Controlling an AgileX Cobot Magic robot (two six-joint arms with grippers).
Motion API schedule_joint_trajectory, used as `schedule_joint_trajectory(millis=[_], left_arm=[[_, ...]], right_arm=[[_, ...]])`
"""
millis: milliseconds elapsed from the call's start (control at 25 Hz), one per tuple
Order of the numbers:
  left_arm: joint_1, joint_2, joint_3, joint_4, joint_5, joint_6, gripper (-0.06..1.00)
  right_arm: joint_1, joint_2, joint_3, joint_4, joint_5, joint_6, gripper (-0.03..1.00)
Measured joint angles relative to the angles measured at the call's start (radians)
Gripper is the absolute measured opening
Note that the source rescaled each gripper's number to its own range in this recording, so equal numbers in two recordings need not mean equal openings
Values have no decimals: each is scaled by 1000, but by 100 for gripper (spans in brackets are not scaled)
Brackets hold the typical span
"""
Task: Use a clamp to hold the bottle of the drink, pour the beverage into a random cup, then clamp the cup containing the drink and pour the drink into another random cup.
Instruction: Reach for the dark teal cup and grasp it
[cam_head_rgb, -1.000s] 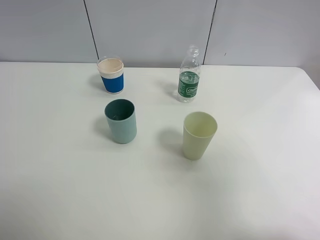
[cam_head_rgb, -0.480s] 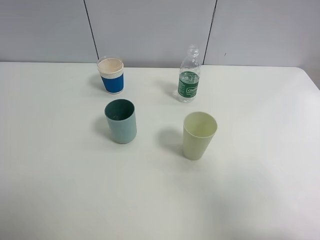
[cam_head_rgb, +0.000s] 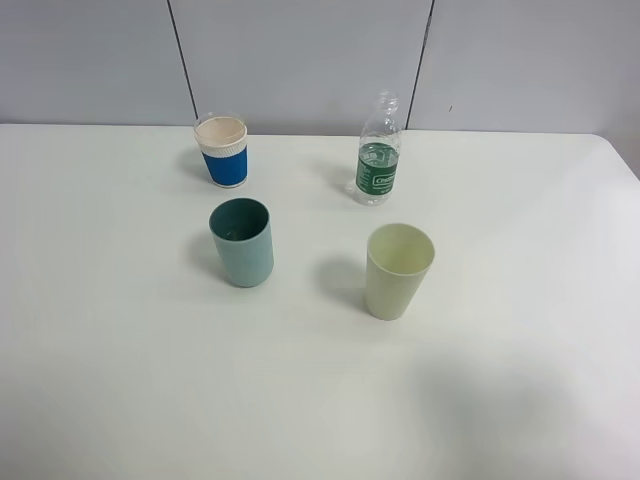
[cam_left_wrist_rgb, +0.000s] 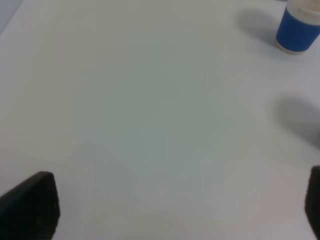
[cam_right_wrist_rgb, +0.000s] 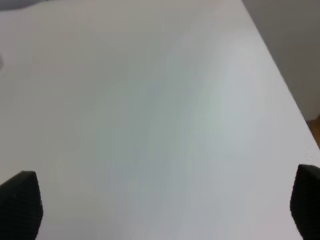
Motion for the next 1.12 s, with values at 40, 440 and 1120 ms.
schedule_joint_trajectory(millis=[40, 440, 1120], left_arm=[[0, 0, 0, 0, 0, 0, 100], [0, 0, 0, 0, 0, 0, 100], [0, 0, 0, 0, 0, 0, 100]], right_arm=[[0, 0, 3, 5, 5, -12, 100], [0, 0, 3, 48, 4, -12, 100], [0, 0, 3, 49, 4, -12, 100]])
